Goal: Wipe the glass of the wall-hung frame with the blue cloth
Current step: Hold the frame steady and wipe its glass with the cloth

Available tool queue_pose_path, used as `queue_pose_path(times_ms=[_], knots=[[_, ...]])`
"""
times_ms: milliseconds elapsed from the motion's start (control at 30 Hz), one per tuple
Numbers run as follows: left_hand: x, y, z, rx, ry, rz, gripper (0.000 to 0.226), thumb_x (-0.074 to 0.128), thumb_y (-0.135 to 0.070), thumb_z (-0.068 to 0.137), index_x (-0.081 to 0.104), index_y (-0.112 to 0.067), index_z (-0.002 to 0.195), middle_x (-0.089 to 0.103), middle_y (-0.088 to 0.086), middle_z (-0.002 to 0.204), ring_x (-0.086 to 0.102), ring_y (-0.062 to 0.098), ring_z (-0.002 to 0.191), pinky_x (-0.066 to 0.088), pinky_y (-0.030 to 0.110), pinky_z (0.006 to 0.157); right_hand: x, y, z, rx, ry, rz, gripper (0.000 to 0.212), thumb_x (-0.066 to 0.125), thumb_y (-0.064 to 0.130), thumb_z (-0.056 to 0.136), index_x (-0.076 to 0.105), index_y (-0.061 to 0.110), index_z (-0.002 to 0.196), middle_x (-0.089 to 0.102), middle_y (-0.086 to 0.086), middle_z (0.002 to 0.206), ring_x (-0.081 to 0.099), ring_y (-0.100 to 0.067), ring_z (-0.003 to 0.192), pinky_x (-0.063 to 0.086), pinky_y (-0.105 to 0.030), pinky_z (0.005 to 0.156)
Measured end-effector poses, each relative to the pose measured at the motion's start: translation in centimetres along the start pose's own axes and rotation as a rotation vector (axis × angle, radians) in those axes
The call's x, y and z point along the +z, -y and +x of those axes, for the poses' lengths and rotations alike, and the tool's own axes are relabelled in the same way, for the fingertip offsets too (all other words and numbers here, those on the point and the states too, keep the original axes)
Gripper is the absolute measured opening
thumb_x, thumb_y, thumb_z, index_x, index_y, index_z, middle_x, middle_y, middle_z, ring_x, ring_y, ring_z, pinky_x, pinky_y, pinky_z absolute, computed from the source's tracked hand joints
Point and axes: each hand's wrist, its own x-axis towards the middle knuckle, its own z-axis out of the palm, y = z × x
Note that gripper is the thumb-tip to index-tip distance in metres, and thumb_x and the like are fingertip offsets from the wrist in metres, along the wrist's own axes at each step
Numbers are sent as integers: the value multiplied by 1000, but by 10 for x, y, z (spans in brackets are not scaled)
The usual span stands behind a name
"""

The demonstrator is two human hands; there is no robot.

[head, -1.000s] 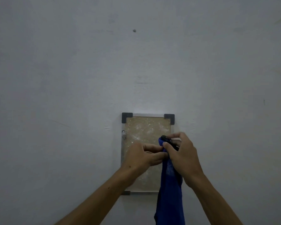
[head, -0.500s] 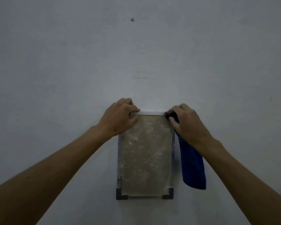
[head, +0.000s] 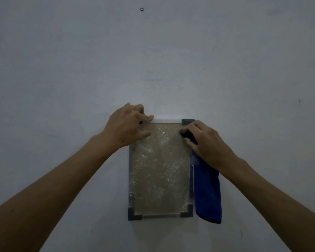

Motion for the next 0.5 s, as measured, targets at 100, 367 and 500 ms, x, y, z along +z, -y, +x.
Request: queue_pose_path(times_ms=[100,367,500], knots=[[-2,3,5,-6,23,11,51,73,-44,84,63,-27,131,53,-7,91,48,12,80,23,43,121,-6,-4,9,13,-56,0,21,66,12,94,65,5,113,61,-10,114,62,-21,97,55,-32,90],[-2,4,9,-27,17,-8,40,69,-39,88,66,-29,127,54,-8,89,51,13,77,21,42,123,-8,-2,14,-6,-25,5,19,64,13,95,66,7,113,61,-8,113,62,-20,96,55,-35,90],[-2,4,10,-23,14,4,36,66,-38,92,67,-28,126,57,-6,90,57,17,80,20,43,123,-6,4,14,17,-93,25,19,61,13,97,66,6,114,60,-8,113,61,-18,96,53,-29,92]])
